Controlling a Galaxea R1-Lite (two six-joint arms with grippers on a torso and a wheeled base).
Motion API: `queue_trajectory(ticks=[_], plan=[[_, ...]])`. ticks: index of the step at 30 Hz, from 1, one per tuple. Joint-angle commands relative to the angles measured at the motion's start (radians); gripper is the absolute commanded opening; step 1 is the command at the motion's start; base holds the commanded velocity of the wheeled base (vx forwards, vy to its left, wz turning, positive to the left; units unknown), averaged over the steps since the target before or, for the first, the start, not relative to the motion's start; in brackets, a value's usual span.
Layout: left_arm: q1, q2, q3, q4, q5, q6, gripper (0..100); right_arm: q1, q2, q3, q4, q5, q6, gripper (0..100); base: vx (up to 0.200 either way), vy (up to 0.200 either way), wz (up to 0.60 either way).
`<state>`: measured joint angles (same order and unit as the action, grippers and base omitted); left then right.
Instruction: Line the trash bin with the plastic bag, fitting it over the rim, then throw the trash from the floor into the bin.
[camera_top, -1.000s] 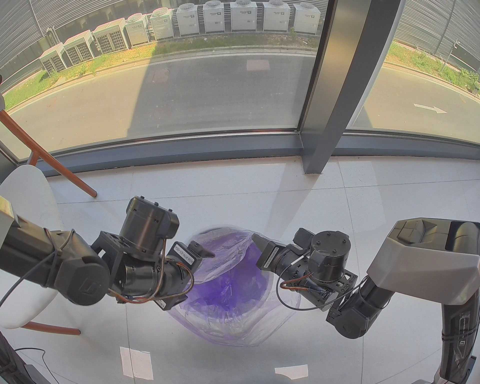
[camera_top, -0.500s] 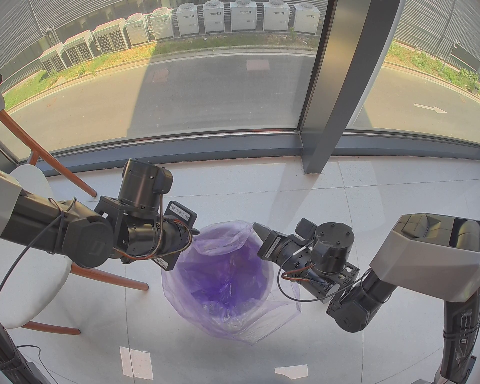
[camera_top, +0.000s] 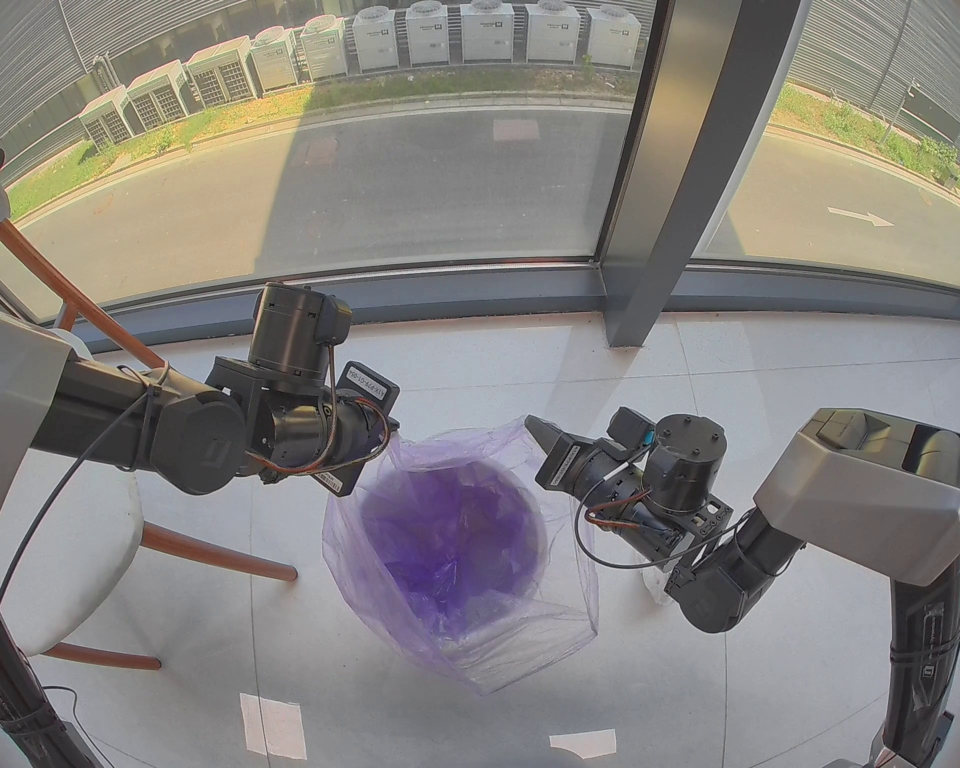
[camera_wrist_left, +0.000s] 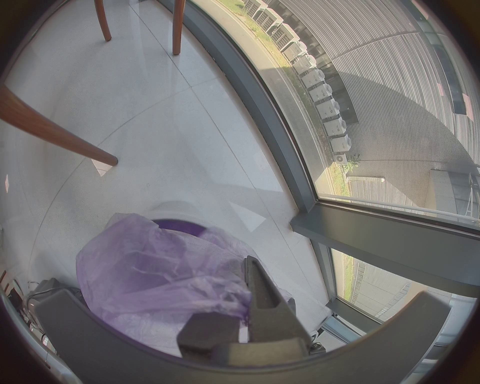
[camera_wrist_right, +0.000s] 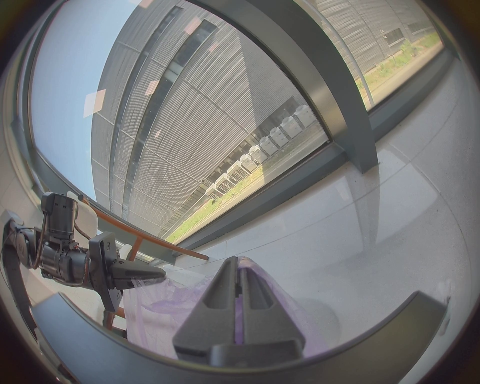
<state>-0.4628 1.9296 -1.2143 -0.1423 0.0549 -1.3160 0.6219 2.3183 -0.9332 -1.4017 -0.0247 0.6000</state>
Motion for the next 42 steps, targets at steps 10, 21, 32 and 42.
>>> queue_trajectory(ticks=[10,21,32,42], plan=[[0.039,0.065,-0.062,0.0,0.013,0.003,0,-0.077,0.072,-0.273,0.205,0.038,-0.037,0,0.0,0.0,0.0],[0.085,0.095,-0.071,0.003,0.043,0.007,0,-0.13,0.151,-0.398,0.265,0.042,-0.16,0,0.0,0.0,0.0],[0.09,0.124,-0.031,0.012,0.069,0.009,0,-0.139,0.167,-0.34,0.25,0.043,-0.164,100,0.0,0.0,0.0],[0.098,0.138,-0.019,0.009,0.071,0.007,0,-0.137,-0.108,-0.187,0.201,0.167,0.067,100,0.0,0.0,0.0]])
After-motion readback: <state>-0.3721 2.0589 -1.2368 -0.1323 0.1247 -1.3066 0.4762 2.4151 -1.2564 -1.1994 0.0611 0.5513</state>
